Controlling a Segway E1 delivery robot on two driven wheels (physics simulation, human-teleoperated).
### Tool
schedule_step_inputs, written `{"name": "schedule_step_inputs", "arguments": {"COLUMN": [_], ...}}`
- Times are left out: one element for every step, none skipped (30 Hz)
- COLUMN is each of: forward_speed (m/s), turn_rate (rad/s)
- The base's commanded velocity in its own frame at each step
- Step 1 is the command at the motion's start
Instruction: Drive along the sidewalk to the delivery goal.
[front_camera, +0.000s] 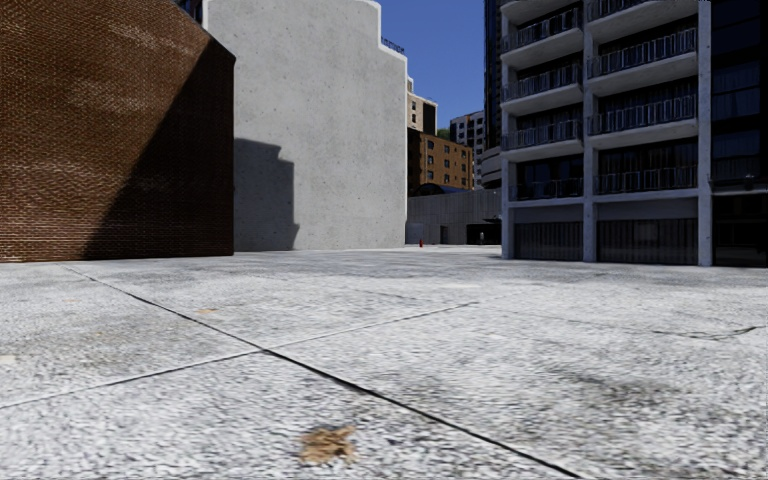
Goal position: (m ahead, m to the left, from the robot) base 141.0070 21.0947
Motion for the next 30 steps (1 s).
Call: {"name": "schedule_step_inputs", "arguments": {"forward_speed": [2.00, 2.00, 2.00, 2.00, 2.00, 2.00, 2.00, 2.00, 2.00, 2.00, 2.00, 2.00, 2.00, 2.00, 2.00, 2.00, 2.00, 2.00, 2.00, 2.00, 2.00, 2.00, 2.00, 2.00, 2.00, 2.00, 2.00, 2.00, 2.00, 2.00], "turn_rate": [0.00, 0.00, 0.00, 0.00, 0.00, 0.00, 0.00, 0.00, 0.00, 0.00, 0.00, 0.00, 0.00, 0.00, 0.00, 0.00, 0.00, 0.00, 0.00, 0.00, 0.00, 0.00, 0.00, 0.00, 0.00, 0.00, 0.00, 0.00, 0.00, 0.00]}}
